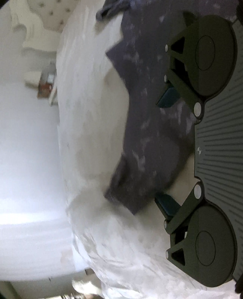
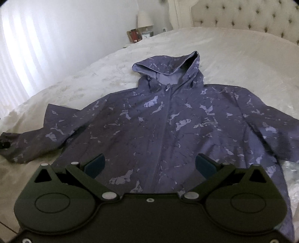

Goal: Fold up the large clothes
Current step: 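Grasp the cuff of the sleeve nearest the left gripper, then lift the sleeve with the left gripper and fold it across the jacket body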

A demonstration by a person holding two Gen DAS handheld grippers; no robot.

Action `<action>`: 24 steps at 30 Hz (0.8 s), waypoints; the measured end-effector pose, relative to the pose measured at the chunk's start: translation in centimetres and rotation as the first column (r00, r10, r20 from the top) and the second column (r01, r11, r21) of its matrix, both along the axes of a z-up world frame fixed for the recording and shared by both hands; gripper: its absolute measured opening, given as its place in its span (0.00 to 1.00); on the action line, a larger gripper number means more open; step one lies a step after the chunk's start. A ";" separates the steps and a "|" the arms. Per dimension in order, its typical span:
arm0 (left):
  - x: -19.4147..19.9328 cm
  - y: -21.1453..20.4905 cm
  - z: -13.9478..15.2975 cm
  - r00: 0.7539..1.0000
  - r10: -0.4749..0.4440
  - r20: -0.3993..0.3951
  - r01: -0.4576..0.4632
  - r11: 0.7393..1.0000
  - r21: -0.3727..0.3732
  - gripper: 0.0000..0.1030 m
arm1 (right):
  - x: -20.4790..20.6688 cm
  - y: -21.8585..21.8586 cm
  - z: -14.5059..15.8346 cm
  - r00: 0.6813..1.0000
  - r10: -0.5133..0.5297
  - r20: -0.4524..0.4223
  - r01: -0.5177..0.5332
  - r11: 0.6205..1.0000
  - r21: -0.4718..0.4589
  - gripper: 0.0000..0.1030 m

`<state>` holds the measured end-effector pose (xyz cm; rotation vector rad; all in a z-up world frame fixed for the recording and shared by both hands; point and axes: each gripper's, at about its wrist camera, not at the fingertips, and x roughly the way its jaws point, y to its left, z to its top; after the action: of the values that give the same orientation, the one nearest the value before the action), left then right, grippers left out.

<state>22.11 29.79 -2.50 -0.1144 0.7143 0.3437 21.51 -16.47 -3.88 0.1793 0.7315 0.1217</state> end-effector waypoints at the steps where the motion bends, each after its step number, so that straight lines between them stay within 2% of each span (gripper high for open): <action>1: 0.2 0.5 -0.4 1.000 0.019 -0.009 -0.019 1.000 -0.006 0.97 | 0.2 0.0 -0.2 1.000 0.004 0.003 -0.004 1.000 -0.002 0.99; 4: 0.9 1.1 -0.8 0.998 0.057 -0.036 -0.058 0.998 -0.007 0.93 | 0.8 0.0 -0.9 1.000 0.008 0.019 -0.008 1.000 -0.014 0.99; 8: 1.7 1.3 -0.6 0.995 0.076 -0.066 -0.072 0.995 0.063 0.89 | 0.9 -0.4 -1.7 1.000 -0.003 0.029 0.003 1.000 0.018 0.99; 10: 2.1 1.3 -0.8 0.994 0.078 -0.078 -0.071 0.994 0.086 0.81 | 0.8 -0.8 -2.1 0.999 -0.010 0.031 0.009 0.999 0.040 0.99; 11: 2.3 1.3 -0.6 0.994 0.083 -0.072 -0.075 0.992 0.104 0.61 | 0.9 -1.0 -2.4 0.999 -0.014 0.030 0.013 0.999 0.045 0.99; 12: 2.5 1.2 -0.6 0.993 0.097 -0.064 -0.088 0.988 0.129 0.35 | 0.9 -1.1 -2.7 0.999 -0.017 0.028 0.015 0.999 0.045 0.99; 13: 2.7 1.3 -0.3 0.992 0.109 -0.056 -0.100 0.984 0.145 0.24 | 0.9 -1.2 -3.0 1.000 -0.018 0.025 0.017 0.999 0.044 0.99; 14: 2.9 1.5 0.1 0.994 0.099 -0.045 -0.093 0.988 0.126 0.16 | 1.0 -1.4 -3.3 1.000 -0.021 0.023 0.020 0.999 0.044 0.99; 17: 3.2 1.6 1.7 0.994 0.110 -0.005 -0.110 0.992 0.069 0.11 | 0.7 -2.0 -4.2 0.999 -0.021 0.030 0.020 0.999 0.051 0.99; 20: 3.7 0.0 4.4 0.995 0.085 0.059 -0.090 0.992 0.089 0.11 | 0.6 -2.5 -4.6 0.999 -0.018 0.033 0.017 0.999 0.032 0.99; 24: 4.2 -3.9 9.1 0.987 -0.018 0.157 0.003 0.995 0.098 0.11 | 0.5 -3.7 -4.2 0.998 -0.038 0.056 0.038 0.999 0.011 0.99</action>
<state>26.29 25.92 6.61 -0.0447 0.5404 0.3548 21.97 -20.20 -8.10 0.1988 0.6709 0.0940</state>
